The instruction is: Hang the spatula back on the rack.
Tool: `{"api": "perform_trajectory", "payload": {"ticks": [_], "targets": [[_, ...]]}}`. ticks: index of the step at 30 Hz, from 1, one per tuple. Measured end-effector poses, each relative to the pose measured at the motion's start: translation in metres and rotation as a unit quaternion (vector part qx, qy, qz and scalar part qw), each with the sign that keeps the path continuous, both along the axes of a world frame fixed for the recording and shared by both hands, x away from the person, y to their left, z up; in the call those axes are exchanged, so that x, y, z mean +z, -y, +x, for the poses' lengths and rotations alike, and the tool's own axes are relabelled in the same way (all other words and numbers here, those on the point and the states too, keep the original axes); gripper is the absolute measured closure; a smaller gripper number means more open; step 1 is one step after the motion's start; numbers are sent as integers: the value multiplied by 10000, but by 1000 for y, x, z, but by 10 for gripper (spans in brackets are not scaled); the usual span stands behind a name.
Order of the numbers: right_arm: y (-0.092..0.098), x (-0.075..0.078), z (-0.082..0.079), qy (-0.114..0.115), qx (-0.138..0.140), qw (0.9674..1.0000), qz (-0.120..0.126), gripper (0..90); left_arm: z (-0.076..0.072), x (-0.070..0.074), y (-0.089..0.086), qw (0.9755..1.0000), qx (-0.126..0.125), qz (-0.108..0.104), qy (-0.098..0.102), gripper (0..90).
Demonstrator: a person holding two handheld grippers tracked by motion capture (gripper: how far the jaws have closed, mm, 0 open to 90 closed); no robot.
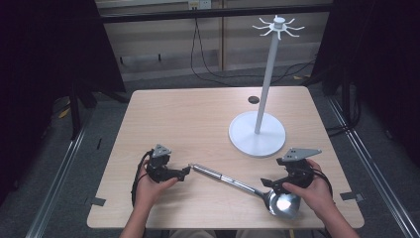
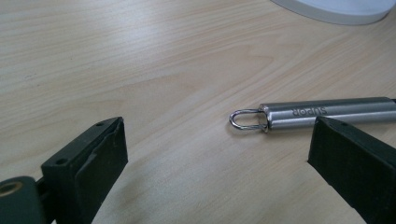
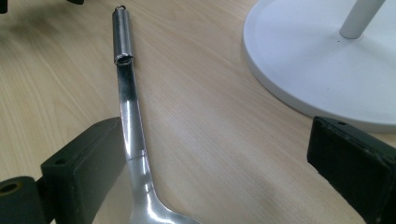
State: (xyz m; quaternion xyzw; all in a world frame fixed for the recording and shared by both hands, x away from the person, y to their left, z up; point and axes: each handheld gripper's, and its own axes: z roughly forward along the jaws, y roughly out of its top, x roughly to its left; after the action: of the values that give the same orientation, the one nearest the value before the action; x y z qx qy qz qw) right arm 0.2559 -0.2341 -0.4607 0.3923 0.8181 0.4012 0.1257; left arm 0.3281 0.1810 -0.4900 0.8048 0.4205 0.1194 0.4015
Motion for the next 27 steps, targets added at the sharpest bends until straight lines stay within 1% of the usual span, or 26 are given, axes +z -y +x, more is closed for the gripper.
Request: {"api": "perform_trajectory", "payload": {"ticks": [1,2,3,6,9,12,13,15,16,18,19,21,23,27], "targets": [[-1,0,0,-14,52,10000,1,38,0,-1,-1,10000,47,-44,-6,43],[-2,1,1,-39,65,10000,-35,39,0,-1,-2,10000,49,-2,-1,38],[-3,1,2,-23,113,9999,-66,38,0,-1,-3,10000,62,-30,9,37],[-5,2,3,-34,143,9999,-69,38,0,-1,-6,10000,77,-34,3,35],[-11,2,5,-60,221,9997,-83,36,-1,0,-10,9999,116,-75,10,31],[-17,1,6,-96,290,9995,-67,34,-2,1,-11,9999,104,-86,23,23],[-19,1,6,-111,304,9994,-99,31,-2,1,-13,10000,28,-59,34,23],[-23,1,6,-136,366,9992,-126,31,-2,1,-15,9999,25,-148,30,19],[-25,0,7,-149,425,9989,-148,31,-2,2,-15,9998,17,-191,32,15],[-29,0,7,-186,518,9984,-155,33,-3,3,-16,9998,25,-194,60,14],[-31,0,7,-219,554,9980,-214,33,-3,4,-16,9998,29,-199,64,14],[-35,0,7,-268,611,9975,-233,35,-3,4,-16,9998,-13,-212,49,14],[-39,-1,7,-371,733,9962,-274,49,-3,4,-17,9997,-49,-242,23,14],[-46,-2,8,-485,854,9944,-392,70,-3,3,-16,9998,-70,-195,0,14]]}}
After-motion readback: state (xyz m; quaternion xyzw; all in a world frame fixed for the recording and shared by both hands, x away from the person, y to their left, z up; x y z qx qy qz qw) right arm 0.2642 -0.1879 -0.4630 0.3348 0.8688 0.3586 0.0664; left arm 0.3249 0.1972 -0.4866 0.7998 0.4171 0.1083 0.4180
